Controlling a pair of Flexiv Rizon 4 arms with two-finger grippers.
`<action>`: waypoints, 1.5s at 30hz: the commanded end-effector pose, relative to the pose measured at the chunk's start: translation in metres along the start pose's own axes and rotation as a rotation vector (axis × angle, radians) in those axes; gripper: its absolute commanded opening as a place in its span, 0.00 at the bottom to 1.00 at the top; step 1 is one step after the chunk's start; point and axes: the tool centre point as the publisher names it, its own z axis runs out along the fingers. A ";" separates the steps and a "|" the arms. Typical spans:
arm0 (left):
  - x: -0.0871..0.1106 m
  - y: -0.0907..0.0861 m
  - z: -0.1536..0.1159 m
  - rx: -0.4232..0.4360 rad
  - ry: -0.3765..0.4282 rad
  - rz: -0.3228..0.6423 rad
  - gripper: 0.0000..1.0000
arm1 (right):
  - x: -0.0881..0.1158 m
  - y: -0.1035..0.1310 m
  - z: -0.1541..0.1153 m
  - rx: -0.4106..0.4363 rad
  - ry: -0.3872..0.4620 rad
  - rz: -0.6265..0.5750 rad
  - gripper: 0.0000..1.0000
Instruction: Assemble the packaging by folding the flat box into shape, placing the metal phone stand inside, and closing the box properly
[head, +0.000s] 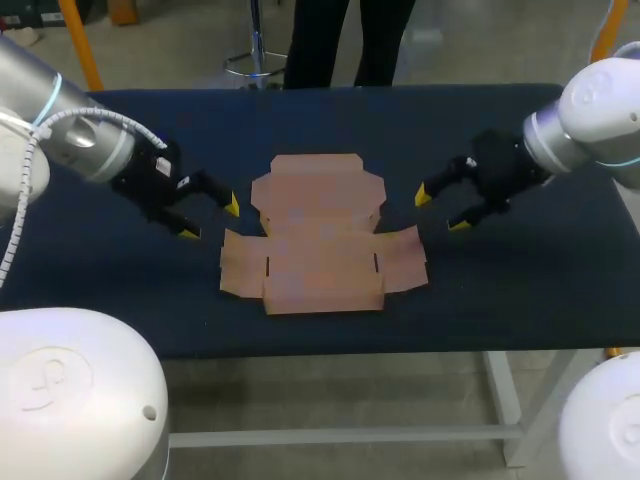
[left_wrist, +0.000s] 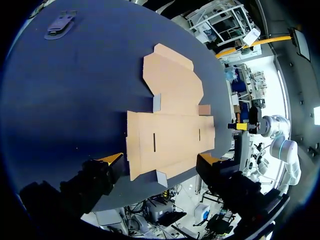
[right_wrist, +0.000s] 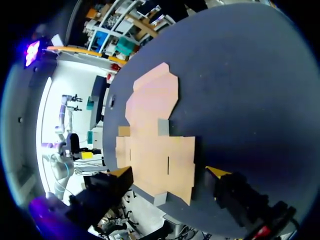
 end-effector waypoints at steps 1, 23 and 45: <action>0.000 0.000 0.000 -0.001 -0.003 0.000 1.00 | -0.002 0.001 -0.002 0.006 0.022 -0.002 1.00; 0.000 0.000 0.000 -0.001 -0.003 0.000 1.00 | 0.002 0.011 -0.005 -0.015 0.024 -0.010 1.00; -0.044 -0.076 0.008 0.053 -0.063 0.008 1.00 | 0.002 0.032 -0.004 -0.023 0.033 -0.006 1.00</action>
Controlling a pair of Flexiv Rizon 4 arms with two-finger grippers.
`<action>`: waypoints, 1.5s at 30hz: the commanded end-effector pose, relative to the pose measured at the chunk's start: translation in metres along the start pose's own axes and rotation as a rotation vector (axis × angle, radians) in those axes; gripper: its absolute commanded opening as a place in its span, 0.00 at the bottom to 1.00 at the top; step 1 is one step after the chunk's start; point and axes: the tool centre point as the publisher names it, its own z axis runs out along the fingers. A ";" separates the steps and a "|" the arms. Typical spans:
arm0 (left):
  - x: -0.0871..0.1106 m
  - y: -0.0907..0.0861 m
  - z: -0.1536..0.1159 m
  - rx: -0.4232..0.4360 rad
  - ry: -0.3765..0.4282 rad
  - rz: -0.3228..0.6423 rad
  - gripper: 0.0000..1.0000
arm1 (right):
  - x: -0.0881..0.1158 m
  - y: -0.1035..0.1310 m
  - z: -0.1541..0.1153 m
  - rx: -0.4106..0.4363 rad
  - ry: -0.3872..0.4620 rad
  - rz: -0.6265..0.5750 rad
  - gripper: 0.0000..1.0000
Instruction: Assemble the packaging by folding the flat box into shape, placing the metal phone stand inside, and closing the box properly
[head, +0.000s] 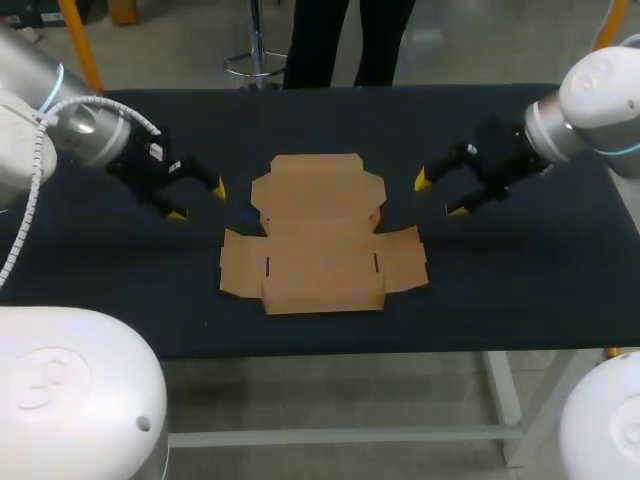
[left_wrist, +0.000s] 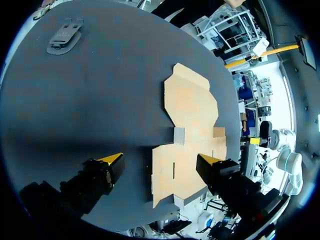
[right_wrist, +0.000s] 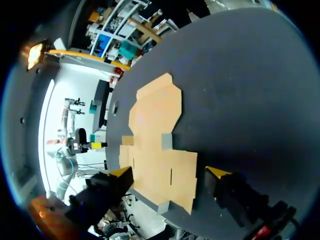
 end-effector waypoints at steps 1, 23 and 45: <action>-0.001 -0.012 0.002 0.000 -0.007 0.021 1.00 | -0.002 0.005 0.000 0.009 0.013 0.000 1.00; -0.007 -0.060 -0.010 0.037 -0.014 0.193 1.00 | -0.017 0.033 0.029 0.002 0.075 0.005 1.00; -0.009 -0.088 -0.009 0.038 -0.013 0.263 1.00 | -0.018 0.066 0.063 -0.018 0.113 0.011 1.00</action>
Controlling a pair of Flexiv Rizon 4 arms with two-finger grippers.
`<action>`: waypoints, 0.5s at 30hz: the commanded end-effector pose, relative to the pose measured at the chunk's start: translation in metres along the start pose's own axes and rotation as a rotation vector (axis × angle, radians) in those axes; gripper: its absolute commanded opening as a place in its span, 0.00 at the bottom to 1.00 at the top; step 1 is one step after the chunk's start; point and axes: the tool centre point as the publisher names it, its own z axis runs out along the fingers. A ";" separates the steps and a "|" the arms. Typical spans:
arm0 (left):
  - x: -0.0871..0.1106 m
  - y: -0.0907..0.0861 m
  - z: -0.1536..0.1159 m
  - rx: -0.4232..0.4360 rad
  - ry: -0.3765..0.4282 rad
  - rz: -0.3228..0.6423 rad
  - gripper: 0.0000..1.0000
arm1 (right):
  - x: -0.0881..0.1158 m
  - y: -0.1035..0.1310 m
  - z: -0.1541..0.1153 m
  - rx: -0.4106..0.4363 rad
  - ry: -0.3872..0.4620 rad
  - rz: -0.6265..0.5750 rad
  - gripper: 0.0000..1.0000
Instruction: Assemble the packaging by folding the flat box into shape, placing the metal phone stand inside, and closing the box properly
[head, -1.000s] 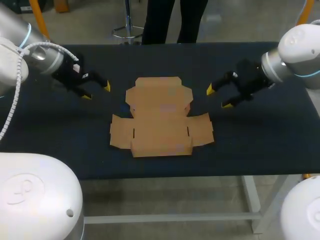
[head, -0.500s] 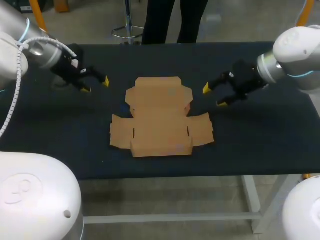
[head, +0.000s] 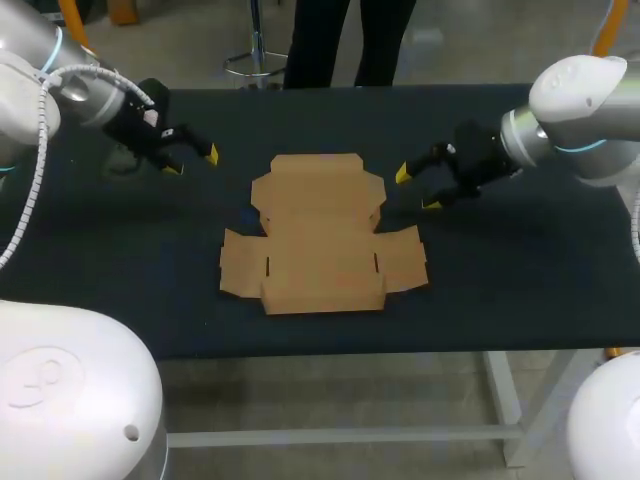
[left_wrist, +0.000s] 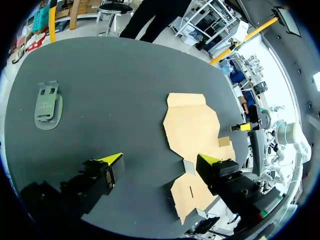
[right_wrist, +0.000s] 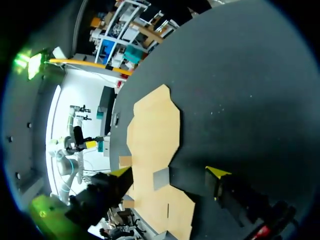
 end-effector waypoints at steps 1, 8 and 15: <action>0.000 -0.002 0.000 -0.007 -0.003 -0.001 1.00 | -0.003 0.007 0.006 0.004 0.018 0.003 1.00; 0.000 -0.002 0.000 -0.007 -0.003 -0.001 1.00 | -0.006 0.014 0.014 0.002 0.018 0.006 1.00; -0.002 -0.001 0.004 -0.020 0.024 0.006 1.00 | -0.006 0.020 0.026 -0.003 0.026 0.007 1.00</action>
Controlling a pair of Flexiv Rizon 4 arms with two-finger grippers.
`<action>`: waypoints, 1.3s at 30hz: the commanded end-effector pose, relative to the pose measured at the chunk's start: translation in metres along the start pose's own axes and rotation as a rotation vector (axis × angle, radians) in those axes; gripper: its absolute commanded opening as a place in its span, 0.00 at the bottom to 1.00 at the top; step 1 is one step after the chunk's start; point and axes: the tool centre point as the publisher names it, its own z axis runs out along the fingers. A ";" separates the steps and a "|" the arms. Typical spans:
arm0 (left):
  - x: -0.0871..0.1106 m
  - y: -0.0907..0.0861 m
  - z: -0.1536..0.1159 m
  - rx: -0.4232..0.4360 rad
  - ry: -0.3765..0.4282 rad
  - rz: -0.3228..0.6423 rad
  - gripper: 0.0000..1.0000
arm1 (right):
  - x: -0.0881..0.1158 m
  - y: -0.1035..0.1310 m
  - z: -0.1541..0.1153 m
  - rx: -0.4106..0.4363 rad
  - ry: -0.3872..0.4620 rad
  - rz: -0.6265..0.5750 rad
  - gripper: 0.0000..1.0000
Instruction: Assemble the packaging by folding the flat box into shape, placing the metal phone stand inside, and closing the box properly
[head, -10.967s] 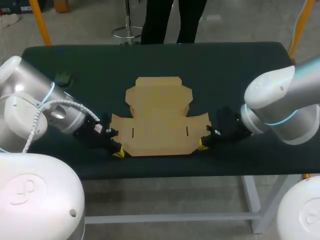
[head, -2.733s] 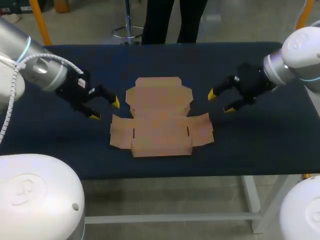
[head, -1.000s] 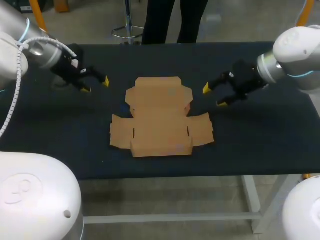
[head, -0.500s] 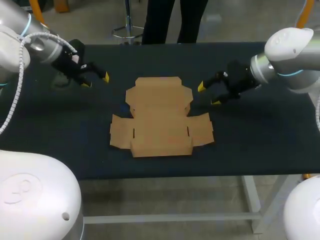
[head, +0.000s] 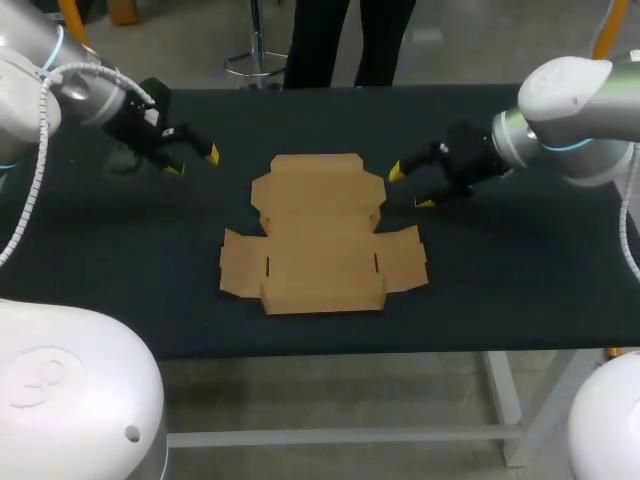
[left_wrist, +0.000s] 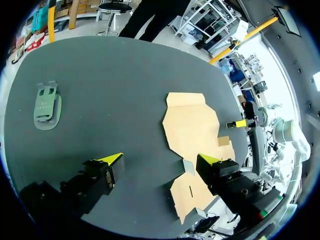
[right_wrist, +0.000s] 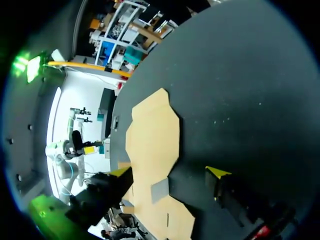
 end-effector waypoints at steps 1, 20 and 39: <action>-0.003 -0.002 0.004 -0.012 0.017 0.004 1.00 | -0.004 0.006 0.011 0.006 0.020 -0.003 1.00; -0.002 0.001 0.016 -0.025 0.068 0.029 1.00 | -0.002 0.023 0.046 -0.032 0.082 0.026 0.87; -0.012 0.000 0.017 -0.025 0.110 0.045 1.00 | 0.001 0.034 0.073 -0.074 0.182 0.037 0.47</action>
